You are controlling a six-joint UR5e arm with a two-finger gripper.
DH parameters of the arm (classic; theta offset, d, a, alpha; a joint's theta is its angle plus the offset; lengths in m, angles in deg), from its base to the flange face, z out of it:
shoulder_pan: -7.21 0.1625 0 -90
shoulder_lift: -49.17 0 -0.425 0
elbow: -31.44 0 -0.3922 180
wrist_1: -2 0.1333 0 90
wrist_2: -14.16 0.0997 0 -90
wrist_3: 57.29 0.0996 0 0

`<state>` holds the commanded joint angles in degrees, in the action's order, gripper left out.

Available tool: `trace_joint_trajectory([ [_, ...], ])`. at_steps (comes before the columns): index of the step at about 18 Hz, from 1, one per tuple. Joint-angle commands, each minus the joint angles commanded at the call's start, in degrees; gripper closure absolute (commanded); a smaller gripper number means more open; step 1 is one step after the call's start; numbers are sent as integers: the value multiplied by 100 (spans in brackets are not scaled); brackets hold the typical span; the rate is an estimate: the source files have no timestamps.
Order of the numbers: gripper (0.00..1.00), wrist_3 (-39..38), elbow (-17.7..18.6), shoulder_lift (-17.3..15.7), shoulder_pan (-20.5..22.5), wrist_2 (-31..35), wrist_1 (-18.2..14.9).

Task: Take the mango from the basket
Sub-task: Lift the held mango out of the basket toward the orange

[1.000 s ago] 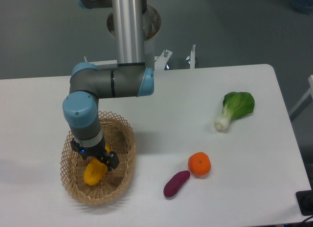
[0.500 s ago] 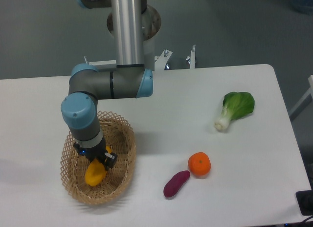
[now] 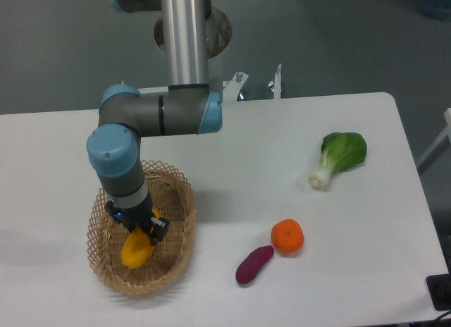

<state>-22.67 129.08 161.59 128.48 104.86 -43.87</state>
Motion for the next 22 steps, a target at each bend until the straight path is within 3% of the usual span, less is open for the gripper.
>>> trace_joint_trajectory([
  [3, 52, 615, 17, -255, 413, -166, -35],
  [12, 52, 2627, -9, -748, 1924, -421, -914],
  [17, 51, 3630, -9, -748, 2549, -510, -976],
  [22, 51, 4202, -17, -748, 2875, -545, -976],
])
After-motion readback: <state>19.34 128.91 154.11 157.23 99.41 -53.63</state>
